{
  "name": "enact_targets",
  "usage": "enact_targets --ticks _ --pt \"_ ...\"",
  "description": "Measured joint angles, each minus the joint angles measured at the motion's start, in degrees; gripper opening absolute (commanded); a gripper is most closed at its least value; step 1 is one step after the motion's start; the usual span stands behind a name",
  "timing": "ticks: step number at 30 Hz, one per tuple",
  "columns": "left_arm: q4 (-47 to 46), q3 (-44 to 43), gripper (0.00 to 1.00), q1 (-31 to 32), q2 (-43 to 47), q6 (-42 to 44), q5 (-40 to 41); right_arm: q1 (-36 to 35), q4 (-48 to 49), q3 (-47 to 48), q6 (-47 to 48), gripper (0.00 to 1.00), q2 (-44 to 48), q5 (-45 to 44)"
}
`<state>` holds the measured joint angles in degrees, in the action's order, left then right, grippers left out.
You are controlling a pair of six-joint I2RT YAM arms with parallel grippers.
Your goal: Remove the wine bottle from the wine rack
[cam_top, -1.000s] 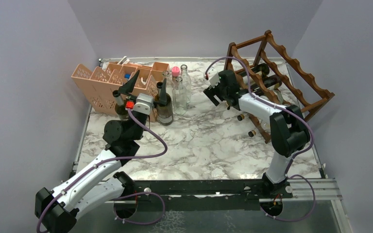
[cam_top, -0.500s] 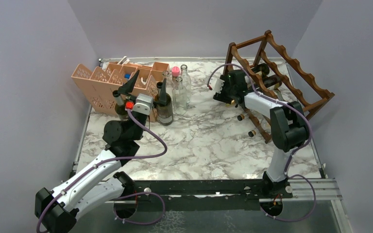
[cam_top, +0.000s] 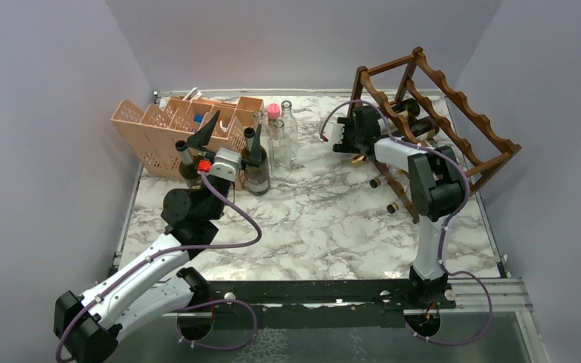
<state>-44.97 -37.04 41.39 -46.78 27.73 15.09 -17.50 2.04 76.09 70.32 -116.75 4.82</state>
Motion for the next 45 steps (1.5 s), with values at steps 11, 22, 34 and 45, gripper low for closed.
enact_targets --ticks 11,22,34,45 --pt "-0.07 0.00 0.94 0.00 0.00 -0.02 0.00 0.00 2.49 0.24 7.34 0.61 -2.21 -1.42" --pt "-0.33 0.00 0.94 0.00 0.13 0.26 0.00 0.00 3.91 -1.18 14.91 0.48 -3.06 -0.02" --pt "-0.37 0.00 0.94 0.00 0.11 0.39 -0.02 0.00 2.86 -1.99 19.28 0.37 -3.10 4.09" --pt "-0.35 0.00 0.94 0.00 0.00 0.35 -0.09 -1.68 6.47 -12.92 19.08 0.26 7.02 8.59"
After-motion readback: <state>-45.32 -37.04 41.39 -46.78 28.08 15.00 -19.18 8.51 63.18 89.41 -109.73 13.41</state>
